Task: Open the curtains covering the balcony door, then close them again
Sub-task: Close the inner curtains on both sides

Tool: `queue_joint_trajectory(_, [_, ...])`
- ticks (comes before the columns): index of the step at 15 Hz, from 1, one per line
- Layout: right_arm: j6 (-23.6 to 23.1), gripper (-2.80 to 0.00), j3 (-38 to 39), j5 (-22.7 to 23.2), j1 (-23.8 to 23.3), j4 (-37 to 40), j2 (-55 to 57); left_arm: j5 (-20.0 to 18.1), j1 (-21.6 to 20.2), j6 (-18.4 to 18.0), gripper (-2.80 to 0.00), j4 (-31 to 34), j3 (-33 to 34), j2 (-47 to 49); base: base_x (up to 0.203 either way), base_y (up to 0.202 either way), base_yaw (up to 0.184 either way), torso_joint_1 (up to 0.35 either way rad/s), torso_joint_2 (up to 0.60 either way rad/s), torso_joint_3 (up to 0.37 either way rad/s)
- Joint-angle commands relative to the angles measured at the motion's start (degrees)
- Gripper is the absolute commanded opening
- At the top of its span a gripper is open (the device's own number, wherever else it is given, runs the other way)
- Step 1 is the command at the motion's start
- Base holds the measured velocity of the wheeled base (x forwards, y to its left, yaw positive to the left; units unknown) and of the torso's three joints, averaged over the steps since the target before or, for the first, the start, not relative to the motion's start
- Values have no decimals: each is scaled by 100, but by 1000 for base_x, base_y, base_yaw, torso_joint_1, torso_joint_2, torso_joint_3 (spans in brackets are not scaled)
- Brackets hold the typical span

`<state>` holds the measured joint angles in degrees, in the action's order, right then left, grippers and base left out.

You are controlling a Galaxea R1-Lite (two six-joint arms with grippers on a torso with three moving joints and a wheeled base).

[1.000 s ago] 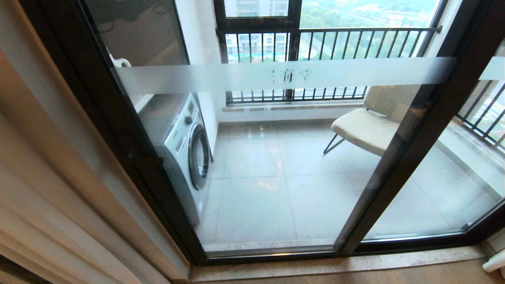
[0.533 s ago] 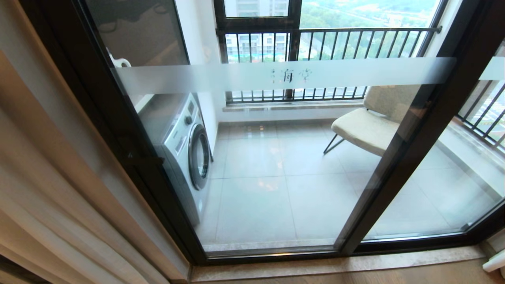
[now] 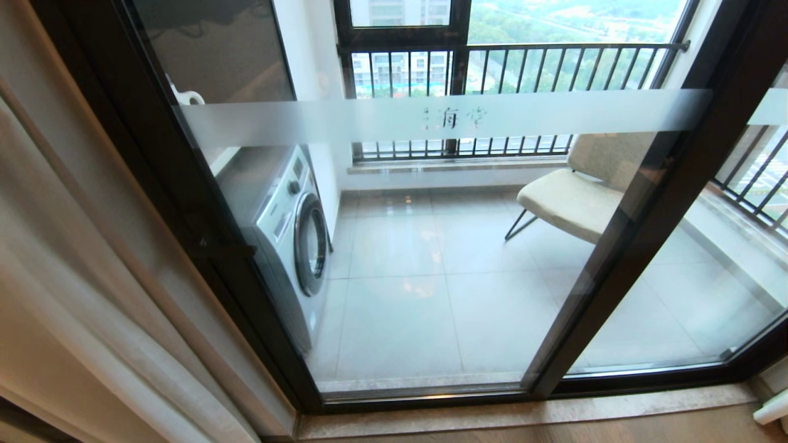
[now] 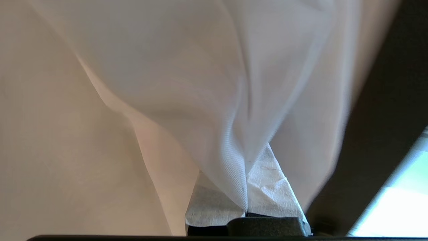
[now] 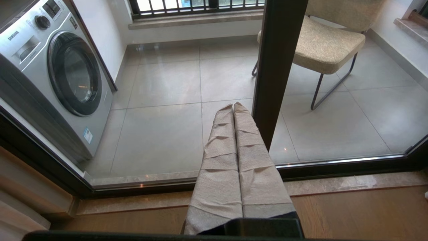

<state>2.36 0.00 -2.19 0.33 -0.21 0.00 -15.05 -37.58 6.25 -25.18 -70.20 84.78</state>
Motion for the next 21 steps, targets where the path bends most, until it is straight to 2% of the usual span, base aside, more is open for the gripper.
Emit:
queue_joint_trajectory(1, [1, -280, 0, 0, 2, -6, 9, -15, 365, 15, -280, -9, 208, -481, 0, 0, 0, 0, 0, 0])
queue_joint_trajectory(4, [1, -280, 0, 0, 2, -6, 9, -13, 893, 81, -280, -5, 526, -888, 0, 0, 0, 0, 0, 0])
queue_joint_trajectory(10, [1, -280, 0, 0, 2, -6, 9, 44, 2017, 86, -280, -9, 717, -1173, 0, 0, 0, 0, 0, 0])
queue_joint_trajectory(17, [1, -280, 0, 0, 2, -6, 9, 72, 2746, 78, -280, -8, 736, -1174, 0, 0, 0, 0, 0, 0])
queue_joint_trajectory(21, [1, -280, 0, 0, 2, 3, 9, 63, 2800, 78, -280, -22, 789, -1174, 0, 0, 0, 0, 0, 0])
